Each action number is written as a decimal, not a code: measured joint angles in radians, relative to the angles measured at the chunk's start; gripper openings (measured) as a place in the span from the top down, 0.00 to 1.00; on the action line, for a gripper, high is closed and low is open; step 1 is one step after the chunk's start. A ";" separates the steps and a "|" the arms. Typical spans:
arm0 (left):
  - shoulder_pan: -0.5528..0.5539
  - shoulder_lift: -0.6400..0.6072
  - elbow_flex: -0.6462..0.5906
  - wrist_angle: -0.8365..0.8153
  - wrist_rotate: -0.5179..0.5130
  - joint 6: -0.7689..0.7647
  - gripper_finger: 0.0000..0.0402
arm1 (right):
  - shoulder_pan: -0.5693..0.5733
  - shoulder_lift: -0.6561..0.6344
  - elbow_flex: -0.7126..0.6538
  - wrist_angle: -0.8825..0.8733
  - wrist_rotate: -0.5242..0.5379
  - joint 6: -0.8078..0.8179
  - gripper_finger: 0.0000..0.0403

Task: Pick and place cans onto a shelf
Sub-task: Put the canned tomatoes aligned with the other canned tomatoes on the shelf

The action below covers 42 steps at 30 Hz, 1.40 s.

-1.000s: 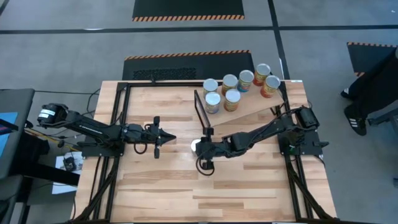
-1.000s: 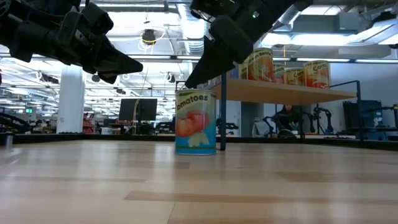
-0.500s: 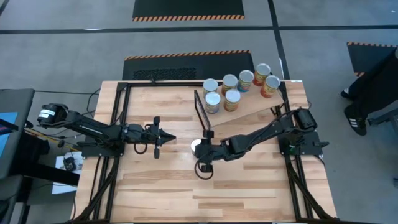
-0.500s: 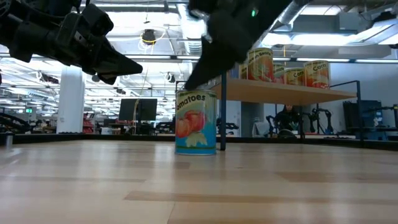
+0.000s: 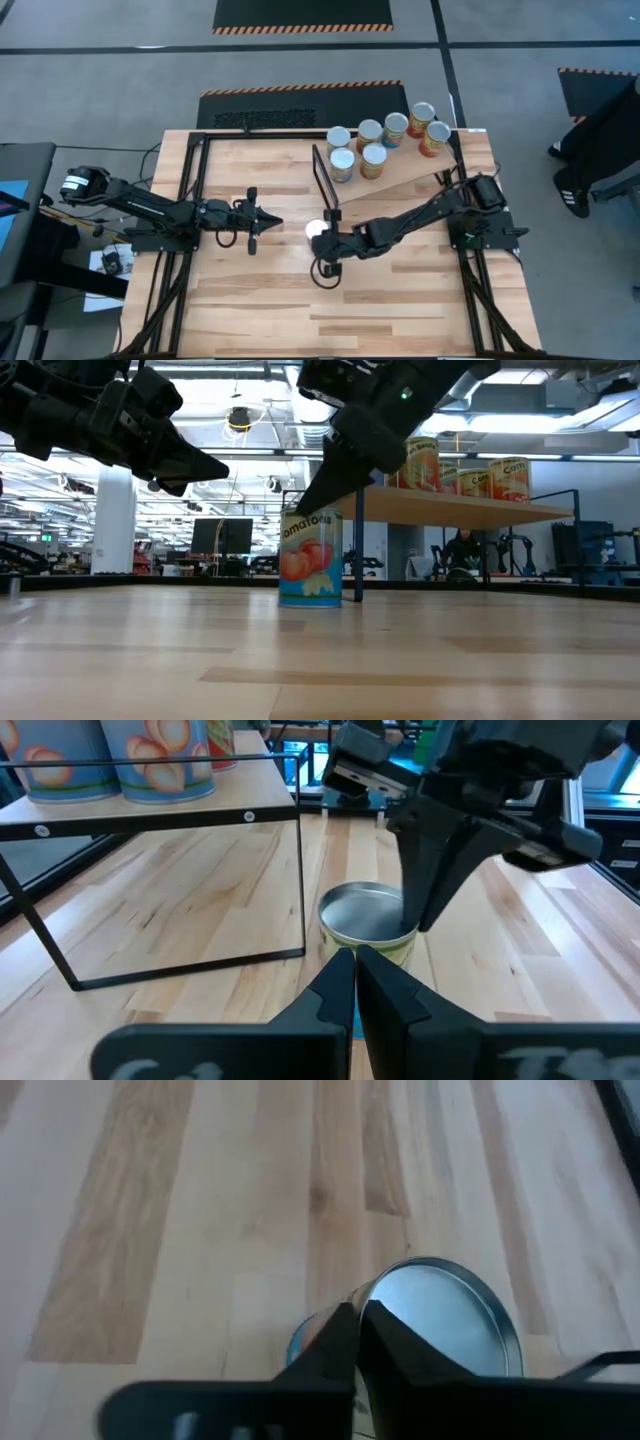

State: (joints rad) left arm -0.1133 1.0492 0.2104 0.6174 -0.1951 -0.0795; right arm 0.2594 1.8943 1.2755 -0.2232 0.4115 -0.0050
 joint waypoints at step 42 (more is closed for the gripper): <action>0.000 0.000 0.000 0.001 0.000 -0.001 0.99 | -0.145 -0.896 -0.136 -0.835 0.213 -0.082 0.98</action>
State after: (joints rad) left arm -0.1132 1.0492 0.2108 0.6179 -0.1951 -0.0806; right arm 0.1142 0.9981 1.1397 -1.0585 0.6249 -0.0875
